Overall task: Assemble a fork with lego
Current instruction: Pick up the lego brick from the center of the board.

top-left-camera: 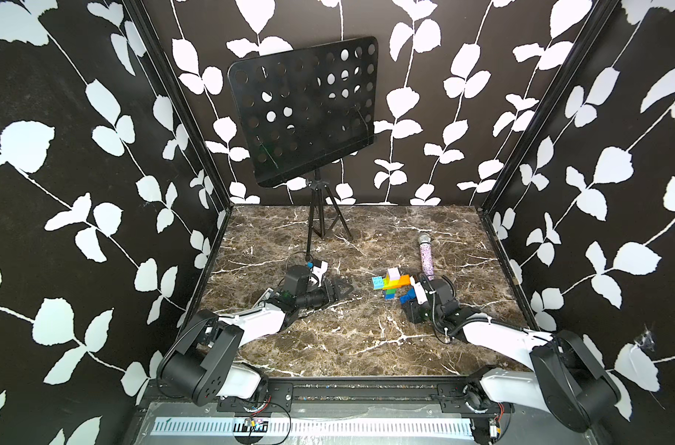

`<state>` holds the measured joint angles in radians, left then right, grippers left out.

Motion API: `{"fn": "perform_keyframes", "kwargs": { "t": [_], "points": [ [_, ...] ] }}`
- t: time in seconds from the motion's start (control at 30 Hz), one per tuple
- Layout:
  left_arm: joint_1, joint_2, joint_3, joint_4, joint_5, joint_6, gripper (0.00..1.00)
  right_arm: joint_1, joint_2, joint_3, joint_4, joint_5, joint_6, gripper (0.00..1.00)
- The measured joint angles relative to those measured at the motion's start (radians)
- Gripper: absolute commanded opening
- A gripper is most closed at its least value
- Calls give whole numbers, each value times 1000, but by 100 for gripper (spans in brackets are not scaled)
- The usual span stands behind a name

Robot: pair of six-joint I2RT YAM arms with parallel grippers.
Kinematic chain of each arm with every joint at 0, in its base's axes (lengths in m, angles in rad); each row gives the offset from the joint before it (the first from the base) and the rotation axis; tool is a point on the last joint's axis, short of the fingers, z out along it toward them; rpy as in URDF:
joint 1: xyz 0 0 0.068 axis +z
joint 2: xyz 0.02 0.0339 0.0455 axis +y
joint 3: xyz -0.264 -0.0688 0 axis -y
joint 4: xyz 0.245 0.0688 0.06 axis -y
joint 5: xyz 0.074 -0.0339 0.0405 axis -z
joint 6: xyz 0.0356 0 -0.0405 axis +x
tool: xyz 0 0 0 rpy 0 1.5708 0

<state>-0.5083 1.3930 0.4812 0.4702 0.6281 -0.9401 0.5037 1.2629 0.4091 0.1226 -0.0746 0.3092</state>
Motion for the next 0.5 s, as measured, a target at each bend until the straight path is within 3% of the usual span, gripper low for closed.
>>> {"fn": "perform_keyframes", "kwargs": {
  "t": [0.5],
  "points": [
    [3, 5, 0, -9, 23, 10, 76, 11, 128, -14, 173, 37, 4, 50]
  ]
}}
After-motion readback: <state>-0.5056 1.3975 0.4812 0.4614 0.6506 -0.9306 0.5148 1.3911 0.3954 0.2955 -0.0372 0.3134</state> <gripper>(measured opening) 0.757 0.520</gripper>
